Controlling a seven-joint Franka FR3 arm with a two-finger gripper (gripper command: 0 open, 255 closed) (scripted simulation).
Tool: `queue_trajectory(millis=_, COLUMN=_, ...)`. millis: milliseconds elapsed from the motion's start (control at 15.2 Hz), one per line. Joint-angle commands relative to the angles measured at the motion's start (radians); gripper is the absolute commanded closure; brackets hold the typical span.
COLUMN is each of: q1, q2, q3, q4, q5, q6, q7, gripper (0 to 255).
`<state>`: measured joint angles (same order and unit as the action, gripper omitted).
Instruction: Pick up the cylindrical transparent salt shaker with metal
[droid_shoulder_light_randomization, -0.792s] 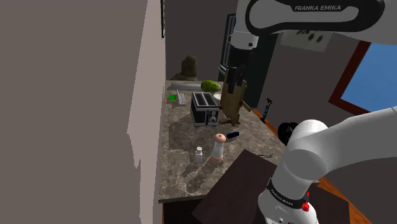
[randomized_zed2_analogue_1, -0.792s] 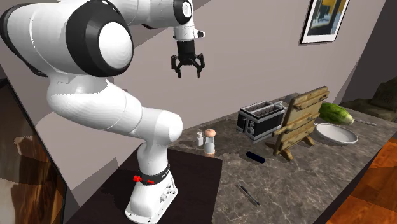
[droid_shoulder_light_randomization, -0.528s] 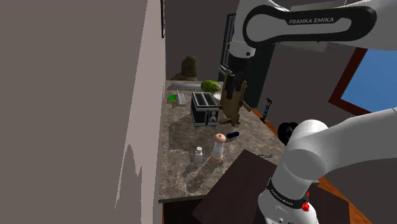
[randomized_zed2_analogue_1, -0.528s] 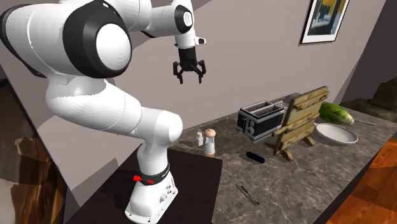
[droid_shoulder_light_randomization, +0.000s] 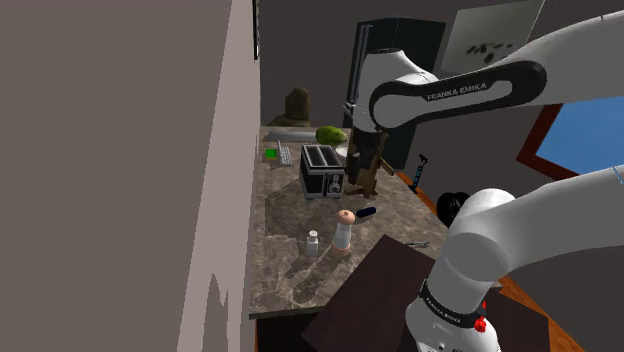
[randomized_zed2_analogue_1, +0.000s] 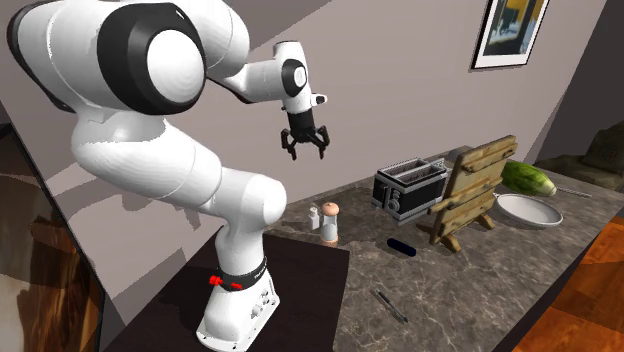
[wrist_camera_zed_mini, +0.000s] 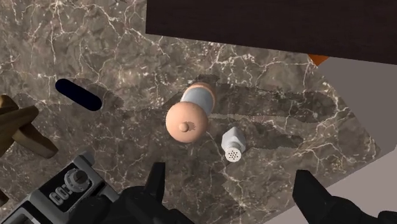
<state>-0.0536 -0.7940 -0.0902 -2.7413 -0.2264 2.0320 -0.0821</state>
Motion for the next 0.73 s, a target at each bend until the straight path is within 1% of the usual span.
queue_trajectory(millis=0, q1=-0.02, q2=0.035, q3=-0.011, q4=-0.052, q5=-0.032, q6=0.102, q7=0.01, gripper=0)
queue_trajectory(millis=198, q1=-0.053, q2=0.112, q3=-0.018, q4=-0.111, q5=-0.082, q6=0.255, q7=0.041, gripper=0)
queue_trajectory(millis=396, q1=-0.097, q2=0.22, q3=-0.018, q4=-0.151, q5=-0.146, q6=0.42, q7=0.084, gripper=0)
queue_trajectory(millis=528, q1=-0.137, q2=0.309, q3=-0.01, q4=-0.164, q5=-0.202, q6=0.534, q7=0.125, gripper=0)
queue_trajectory(millis=660, q1=-0.192, q2=0.41, q3=0.009, q4=-0.166, q5=-0.276, q6=0.648, q7=0.183, gripper=0)
